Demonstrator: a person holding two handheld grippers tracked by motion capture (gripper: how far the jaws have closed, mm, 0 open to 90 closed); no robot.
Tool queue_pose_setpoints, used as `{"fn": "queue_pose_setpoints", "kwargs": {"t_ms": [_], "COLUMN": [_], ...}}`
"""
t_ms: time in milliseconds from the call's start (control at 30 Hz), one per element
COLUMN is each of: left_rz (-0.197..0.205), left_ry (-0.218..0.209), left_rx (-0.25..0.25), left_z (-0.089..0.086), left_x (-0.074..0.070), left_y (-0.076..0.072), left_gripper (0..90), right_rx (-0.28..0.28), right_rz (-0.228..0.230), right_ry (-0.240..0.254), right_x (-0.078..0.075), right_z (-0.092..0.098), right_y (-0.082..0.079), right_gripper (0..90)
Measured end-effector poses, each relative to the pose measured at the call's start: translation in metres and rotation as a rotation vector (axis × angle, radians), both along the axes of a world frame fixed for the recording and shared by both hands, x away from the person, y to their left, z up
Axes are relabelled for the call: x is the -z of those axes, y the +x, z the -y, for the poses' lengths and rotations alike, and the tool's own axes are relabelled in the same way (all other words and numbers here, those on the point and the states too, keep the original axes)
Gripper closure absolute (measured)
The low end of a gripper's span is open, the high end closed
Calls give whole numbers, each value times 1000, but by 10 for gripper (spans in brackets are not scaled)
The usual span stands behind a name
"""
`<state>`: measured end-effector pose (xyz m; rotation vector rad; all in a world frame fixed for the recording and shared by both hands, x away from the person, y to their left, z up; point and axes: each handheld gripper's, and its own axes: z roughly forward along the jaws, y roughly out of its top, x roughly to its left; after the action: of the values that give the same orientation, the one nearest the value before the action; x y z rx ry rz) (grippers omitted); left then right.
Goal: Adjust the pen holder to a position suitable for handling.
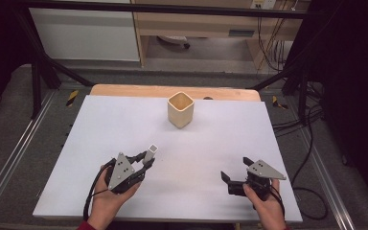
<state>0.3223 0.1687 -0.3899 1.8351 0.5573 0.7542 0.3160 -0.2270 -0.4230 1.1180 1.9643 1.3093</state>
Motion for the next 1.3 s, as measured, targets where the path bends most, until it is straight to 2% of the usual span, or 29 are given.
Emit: {"fn": "queue_pose_setpoints", "kwargs": {"t_ms": [167,267,500,700,767,967,1067,1200,1300], "left_rz": [-37,-44,-66,-103,-121,-120,-116,-120,-107], "left_ry": [-63,-68,-130,-172,-198,-194,-174,-174,-161], "left_rx": [9,17,18,20,15,-4,-5,-5,-11], "left_z": [5,8,12,17,18,21,25,30,34], "left_x": [-11,-21,-44,-46,-48,-65,-75,-87,-94], "left_y": [15,22,47,63,70,88,96,106,113], "left_gripper": [678,678,678,678,678,678,678,678,678], "right_rx": [-12,-30,-38,-38,-37,-46,-48,-41,-44], "right_rz": [-19,-44,-52,-62,-62,-74,-81,-85,-83], "right_ry": [-3,-1,-9,-24,-26,-15,-13,1,4], "right_x": [2,4,6,6,7,8,9,9,8], "right_z": [-7,-10,-13,-18,-19,-19,-20,-19,-19], "right_y": [3,4,4,5,5,6,7,8,7], "right_gripper": [46,61,57,58,58,58,56,54,53]}}
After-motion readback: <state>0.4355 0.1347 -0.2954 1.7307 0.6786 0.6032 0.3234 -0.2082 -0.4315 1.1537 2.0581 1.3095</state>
